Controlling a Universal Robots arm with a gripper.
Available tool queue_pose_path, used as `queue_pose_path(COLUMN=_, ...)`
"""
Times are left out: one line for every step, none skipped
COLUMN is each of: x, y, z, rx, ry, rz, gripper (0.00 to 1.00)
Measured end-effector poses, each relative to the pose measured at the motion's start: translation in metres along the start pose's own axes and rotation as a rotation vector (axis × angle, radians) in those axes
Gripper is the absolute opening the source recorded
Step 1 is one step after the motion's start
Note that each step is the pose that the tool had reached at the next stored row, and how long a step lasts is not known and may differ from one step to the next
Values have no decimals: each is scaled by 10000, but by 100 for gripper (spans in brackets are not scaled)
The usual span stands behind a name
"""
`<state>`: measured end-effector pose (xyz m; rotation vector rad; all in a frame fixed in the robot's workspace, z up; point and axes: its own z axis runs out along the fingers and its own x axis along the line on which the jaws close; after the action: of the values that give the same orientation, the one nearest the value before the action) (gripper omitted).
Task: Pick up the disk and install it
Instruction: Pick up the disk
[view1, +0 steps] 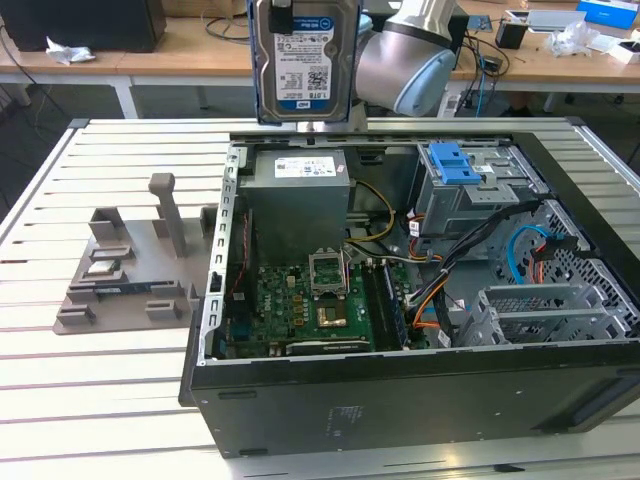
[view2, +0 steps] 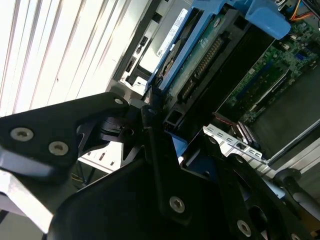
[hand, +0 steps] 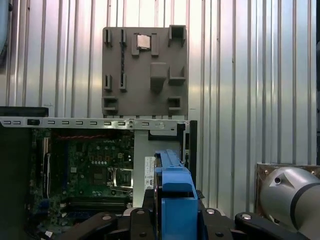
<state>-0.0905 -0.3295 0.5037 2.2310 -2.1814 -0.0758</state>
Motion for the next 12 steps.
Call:
queue_pose_path(x=7, y=-9, z=-1, rx=-1, ry=1, rz=-1, gripper=37)
queue_pose_path(x=18, y=-22, z=-1, rx=-1, ry=0, rz=-1, gripper=37)
queue_pose_path(x=36, y=-44, z=-2, rx=-2, ry=0, rz=0, gripper=37)
queue_pose_path(x=48, y=-59, z=-3, rx=-3, ry=0, rz=0, gripper=37)
queue_pose_path(x=55, y=-71, z=-3, rx=-1, ry=-1, rz=0, gripper=37)
queue_pose_path(x=63, y=-86, z=-4, rx=-2, ry=-1, rz=0, gripper=37)
queue_pose_path(x=68, y=-98, z=-5, rx=-3, ry=1, rz=-1, gripper=37)
queue_pose_path(x=74, y=-107, z=-6, rx=-3, ry=0, rz=-1, gripper=37)
queue_pose_path(x=87, y=-128, z=-7, rx=-3, ry=0, rz=0, gripper=37)
queue_pose_path(x=95, y=-144, z=-8, rx=-3, ry=0, rz=0, gripper=37)
queue_pose_path(x=103, y=-160, z=-9, rx=-3, ry=0, rz=0, gripper=37)
queue_pose_path(x=112, y=-177, z=-9, rx=-3, ry=0, rz=-1, gripper=37)
